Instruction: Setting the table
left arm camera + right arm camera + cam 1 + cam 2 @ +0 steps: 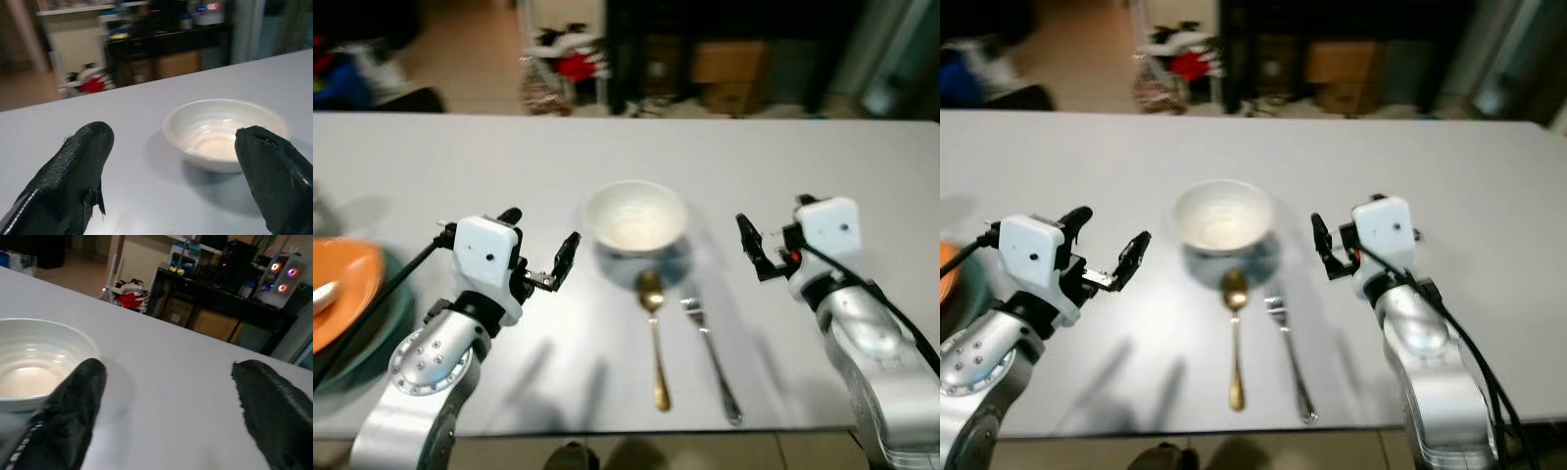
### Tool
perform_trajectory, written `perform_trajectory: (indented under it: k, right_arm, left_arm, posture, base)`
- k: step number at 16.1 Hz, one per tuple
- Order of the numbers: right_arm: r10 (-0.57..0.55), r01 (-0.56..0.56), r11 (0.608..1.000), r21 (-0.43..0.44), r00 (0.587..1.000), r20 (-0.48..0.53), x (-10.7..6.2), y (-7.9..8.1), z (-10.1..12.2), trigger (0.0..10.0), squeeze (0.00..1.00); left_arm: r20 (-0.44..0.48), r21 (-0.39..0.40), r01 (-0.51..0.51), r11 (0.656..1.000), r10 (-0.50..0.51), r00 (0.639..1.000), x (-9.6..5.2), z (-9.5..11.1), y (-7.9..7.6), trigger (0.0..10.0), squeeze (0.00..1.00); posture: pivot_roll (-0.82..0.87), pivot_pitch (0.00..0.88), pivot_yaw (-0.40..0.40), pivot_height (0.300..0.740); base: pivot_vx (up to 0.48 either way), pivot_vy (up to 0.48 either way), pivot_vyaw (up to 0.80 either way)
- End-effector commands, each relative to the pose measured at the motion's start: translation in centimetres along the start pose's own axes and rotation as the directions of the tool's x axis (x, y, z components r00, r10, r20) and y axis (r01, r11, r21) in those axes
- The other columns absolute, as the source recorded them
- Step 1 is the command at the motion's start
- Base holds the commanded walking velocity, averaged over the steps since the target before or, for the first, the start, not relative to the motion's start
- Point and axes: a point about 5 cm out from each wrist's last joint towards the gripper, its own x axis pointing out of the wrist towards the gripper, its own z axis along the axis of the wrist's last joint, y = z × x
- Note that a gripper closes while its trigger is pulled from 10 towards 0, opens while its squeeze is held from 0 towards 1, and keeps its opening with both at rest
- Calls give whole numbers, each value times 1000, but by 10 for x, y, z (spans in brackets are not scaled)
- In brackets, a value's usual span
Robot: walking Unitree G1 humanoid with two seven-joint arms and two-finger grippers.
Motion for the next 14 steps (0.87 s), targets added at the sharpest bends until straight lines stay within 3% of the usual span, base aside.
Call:
perform_trajectory:
  k: [1, 4, 9, 14]
  right_arm:
    - [19, -17, 999, 46, 999, -49, -9, 6, -1, 10000, 1000]
    - [119, -116, 963, 242, 993, 1, -21, 27, 1, 10000, 1000]
    - [164, -177, 951, 253, 984, 70, -23, 34, 18, 10000, 1000]
    - [166, -181, 934, 308, 983, 74, -22, 36, 18, 10000, 1000]
  left_arm:
    - [16, 19, -30, 999, 30, 999, -2, 3, 0, 10000, 59]
    - [-19, 12, -37, 999, 37, 999, -5, -4, -7, 10000, 59]
    - [-16, 37, -21, 999, 22, 1000, 0, -4, -11, 10000, 35]
    - [-9, 42, -13, 999, 13, 1000, 2, -2, -12, 10000, 39]
  posture:
    - [120, 0, 28, 740]
    - [119, 0, 27, 740]
    - [119, 0, 22, 740]
    - [122, 0, 21, 740]
  base:
    - [0, 0, 800]
    - [0, 0, 800]
    - [0, 0, 800]
    - [0, 0, 800]
